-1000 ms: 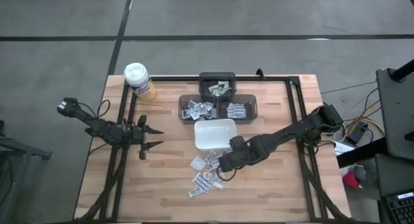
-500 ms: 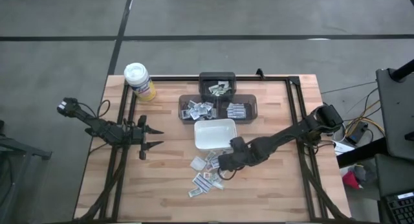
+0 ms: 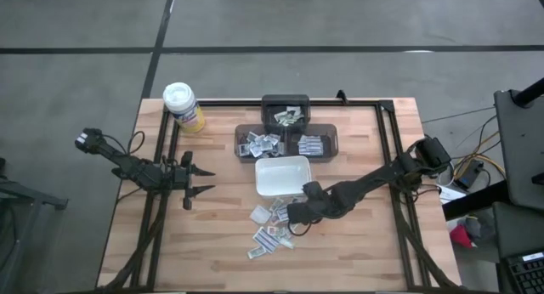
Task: Pick & Place First Aid Supplies
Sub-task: Put the blue bandage into the right black bin
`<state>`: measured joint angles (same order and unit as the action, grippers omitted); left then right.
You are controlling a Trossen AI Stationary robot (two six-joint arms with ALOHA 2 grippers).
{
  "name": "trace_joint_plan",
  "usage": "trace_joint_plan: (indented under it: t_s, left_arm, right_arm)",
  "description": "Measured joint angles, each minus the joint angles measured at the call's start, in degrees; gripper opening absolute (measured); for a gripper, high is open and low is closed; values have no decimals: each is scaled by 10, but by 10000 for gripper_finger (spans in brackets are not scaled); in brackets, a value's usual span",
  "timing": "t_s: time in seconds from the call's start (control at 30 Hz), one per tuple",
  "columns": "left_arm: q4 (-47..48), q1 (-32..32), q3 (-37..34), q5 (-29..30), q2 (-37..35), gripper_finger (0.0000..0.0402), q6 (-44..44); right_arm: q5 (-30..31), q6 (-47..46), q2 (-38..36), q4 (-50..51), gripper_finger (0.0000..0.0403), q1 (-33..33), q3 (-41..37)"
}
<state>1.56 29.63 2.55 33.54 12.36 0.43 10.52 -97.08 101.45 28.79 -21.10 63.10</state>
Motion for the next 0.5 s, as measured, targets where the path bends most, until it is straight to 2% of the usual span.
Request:
trace_joint_plan:
  t_s: [0.5]
  left_arm:
    - [0,0,0,4,0,177,0]
  right_arm:
    - [1,-5,0,-82,152,2,-49]
